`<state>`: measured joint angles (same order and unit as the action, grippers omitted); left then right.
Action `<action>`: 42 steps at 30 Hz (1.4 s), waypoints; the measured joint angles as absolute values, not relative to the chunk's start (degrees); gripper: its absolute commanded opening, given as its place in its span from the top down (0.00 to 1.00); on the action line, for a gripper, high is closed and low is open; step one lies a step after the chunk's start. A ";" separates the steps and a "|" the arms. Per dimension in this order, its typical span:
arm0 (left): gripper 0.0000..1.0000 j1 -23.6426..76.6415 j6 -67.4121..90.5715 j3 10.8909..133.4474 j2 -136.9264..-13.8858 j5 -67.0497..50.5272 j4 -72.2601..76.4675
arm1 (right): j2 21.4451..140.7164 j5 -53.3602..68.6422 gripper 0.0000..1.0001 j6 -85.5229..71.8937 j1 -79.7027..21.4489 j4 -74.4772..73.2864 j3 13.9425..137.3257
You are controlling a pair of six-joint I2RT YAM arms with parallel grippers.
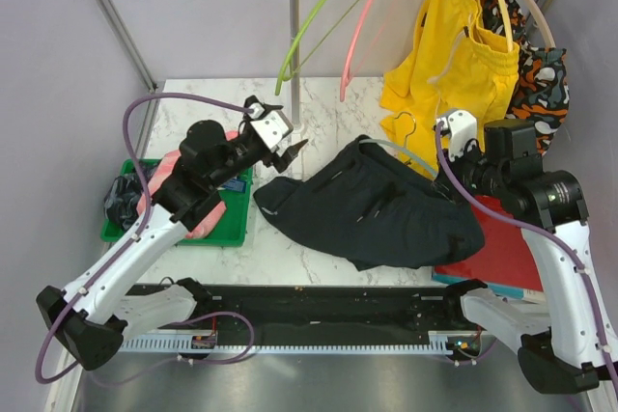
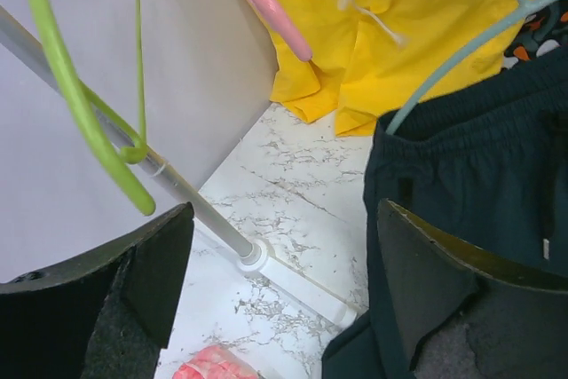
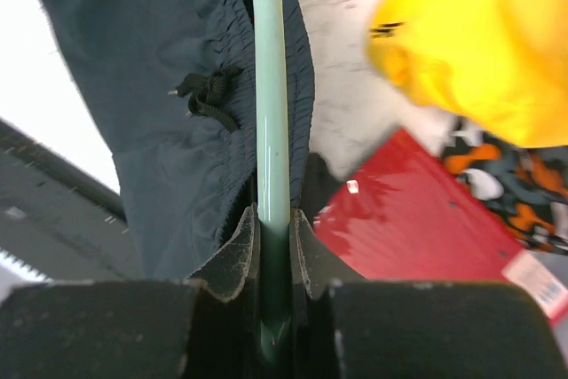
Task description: Place the shorts on the hanger
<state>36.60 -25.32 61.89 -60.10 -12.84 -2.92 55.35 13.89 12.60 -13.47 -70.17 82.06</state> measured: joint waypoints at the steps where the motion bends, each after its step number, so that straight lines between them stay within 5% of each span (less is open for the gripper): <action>1: 0.04 35.99 -24.93 62.02 -59.53 -13.15 -3.03 | 56.66 11.77 1.00 12.60 -13.45 -70.15 83.66; 11: 0.01 35.79 -24.03 61.10 -52.27 -14.11 -8.16 | 69.78 -0.10 1.00 12.62 -12.88 -65.56 99.00; 24: 0.01 35.68 -23.86 57.25 -45.39 -16.19 -9.65 | 87.05 4.47 1.00 12.29 0.36 -58.57 121.21; 42: 0.01 35.68 -23.81 52.75 -43.48 -17.19 -10.68 | 92.07 10.57 1.00 10.13 4.73 -48.77 127.70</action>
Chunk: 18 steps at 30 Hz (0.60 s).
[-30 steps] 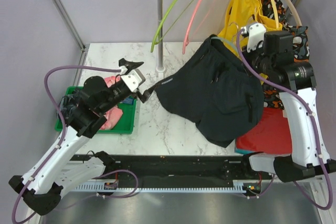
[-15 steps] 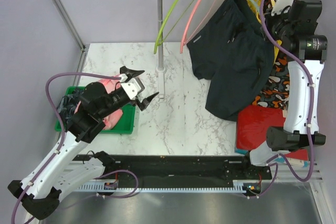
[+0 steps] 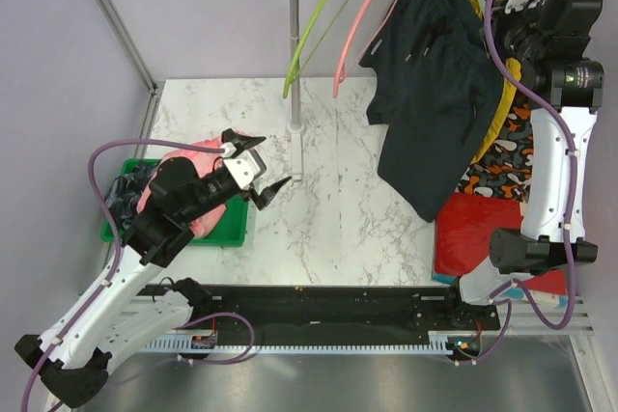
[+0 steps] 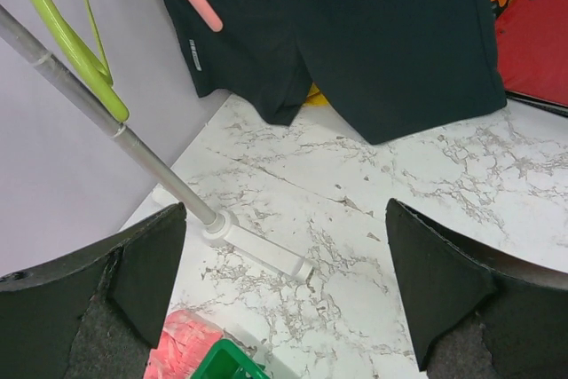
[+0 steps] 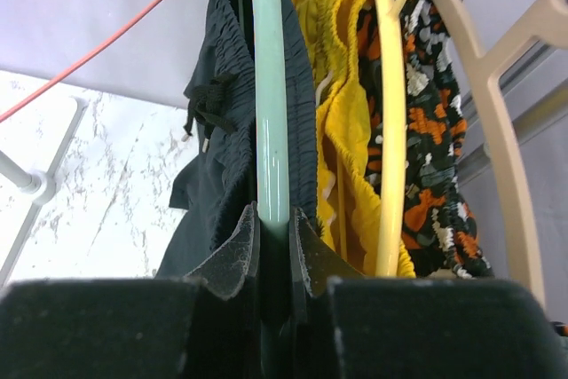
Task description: Place the shorts on the hanger
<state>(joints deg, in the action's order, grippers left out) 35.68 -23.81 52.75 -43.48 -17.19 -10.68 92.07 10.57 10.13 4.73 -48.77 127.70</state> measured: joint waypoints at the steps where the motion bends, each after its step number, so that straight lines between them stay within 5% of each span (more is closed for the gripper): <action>1: 0.01 35.68 -23.83 52.71 -43.48 -17.28 -10.68 | 92.07 10.41 1.00 10.07 4.73 -48.31 127.83; 18: 0.01 35.57 -23.16 50.78 -44.27 -19.66 -11.53 | 96.99 10.26 1.00 11.81 4.73 -45.01 127.13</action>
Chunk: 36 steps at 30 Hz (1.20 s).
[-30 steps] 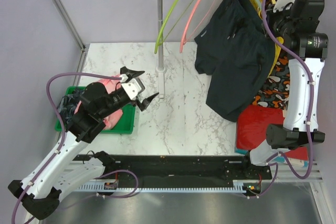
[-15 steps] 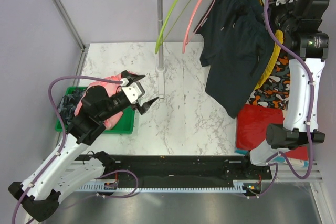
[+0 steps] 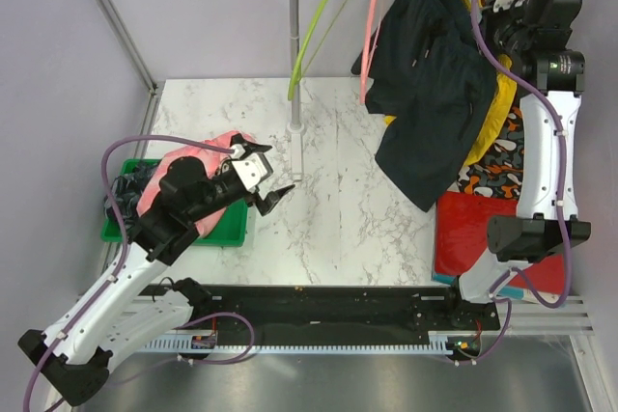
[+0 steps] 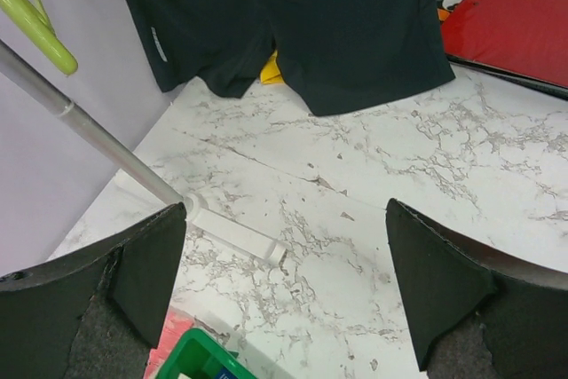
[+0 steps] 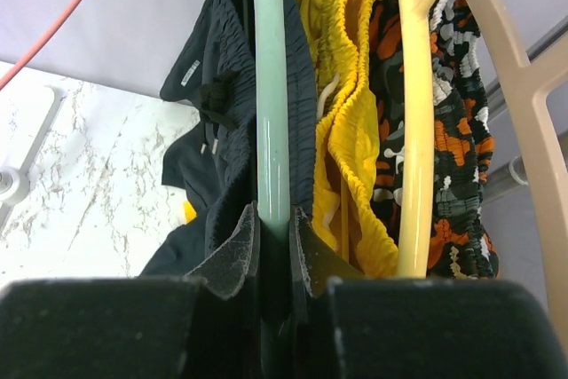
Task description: Place the shorts on the hanger
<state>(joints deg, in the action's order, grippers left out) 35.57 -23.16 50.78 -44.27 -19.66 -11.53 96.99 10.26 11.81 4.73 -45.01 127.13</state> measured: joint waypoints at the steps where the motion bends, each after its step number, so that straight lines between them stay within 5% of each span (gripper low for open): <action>1: 0.01 35.53 -22.98 50.72 -44.53 -19.55 -11.88 | 97.03 10.33 0.99 11.86 4.73 -44.86 127.00; 2: 0.01 35.42 -22.68 50.72 -44.91 -19.38 -12.12 | 97.06 10.46 0.93 12.08 4.73 -44.56 126.78; 5: 0.01 34.46 -20.60 50.74 -46.83 -18.00 -13.17 | 97.03 10.87 0.38 12.53 4.73 -44.25 126.43; 13: 0.01 26.55 -12.99 57.10 -55.59 -14.06 -25.43 | 93.93 13.50 0.03 12.62 4.73 -43.68 123.31; 26: 0.01 13.52 -11.92 76.79 -62.65 -18.59 -43.00 | 73.08 22.94 0.02 9.82 4.73 -43.66 113.25; 36: 0.01 6.83 -11.97 77.34 -56.77 -15.42 -51.99 | 63.11 36.84 0.02 11.94 4.73 -51.59 89.21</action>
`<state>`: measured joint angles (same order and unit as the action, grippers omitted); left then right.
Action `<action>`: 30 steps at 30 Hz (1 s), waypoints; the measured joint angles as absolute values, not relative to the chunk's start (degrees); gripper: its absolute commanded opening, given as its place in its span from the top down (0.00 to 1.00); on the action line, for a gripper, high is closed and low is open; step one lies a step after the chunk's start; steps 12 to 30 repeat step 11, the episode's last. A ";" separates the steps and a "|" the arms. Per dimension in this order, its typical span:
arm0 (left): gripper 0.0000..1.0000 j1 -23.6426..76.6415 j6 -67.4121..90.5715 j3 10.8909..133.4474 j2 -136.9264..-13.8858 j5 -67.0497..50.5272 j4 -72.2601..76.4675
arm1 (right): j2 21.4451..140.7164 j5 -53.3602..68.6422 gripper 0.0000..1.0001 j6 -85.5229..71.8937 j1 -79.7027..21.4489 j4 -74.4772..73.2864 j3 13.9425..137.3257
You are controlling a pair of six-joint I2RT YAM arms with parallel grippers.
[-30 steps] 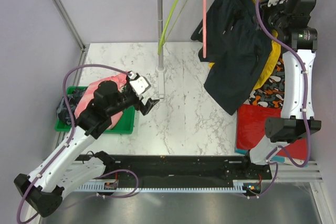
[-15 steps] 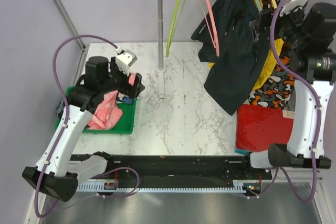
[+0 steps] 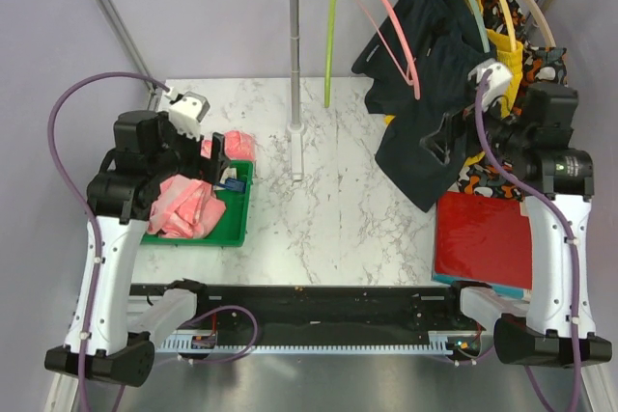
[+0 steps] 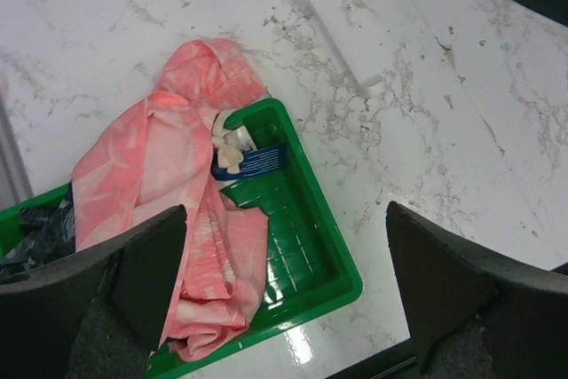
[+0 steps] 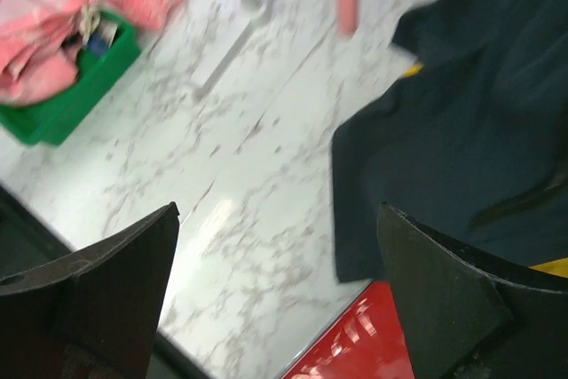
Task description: Place the shorts on the hanger
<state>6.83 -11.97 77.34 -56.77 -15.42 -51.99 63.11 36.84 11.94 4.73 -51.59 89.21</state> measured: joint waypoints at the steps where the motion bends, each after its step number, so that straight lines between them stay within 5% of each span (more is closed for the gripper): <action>1: 0.01 6.20 -11.97 77.08 -55.75 -14.66 -52.34 | 62.61 37.95 0.02 12.32 4.73 -52.66 86.08; 10: 0.01 3.95 -12.64 67.81 -43.51 -7.57 -56.42 | 57.78 39.05 0.02 18.94 4.73 -59.35 70.74; 30: 0.01 3.92 -12.86 67.00 -42.65 -6.74 -57.36 | 56.80 38.92 0.02 19.46 4.73 -59.70 70.22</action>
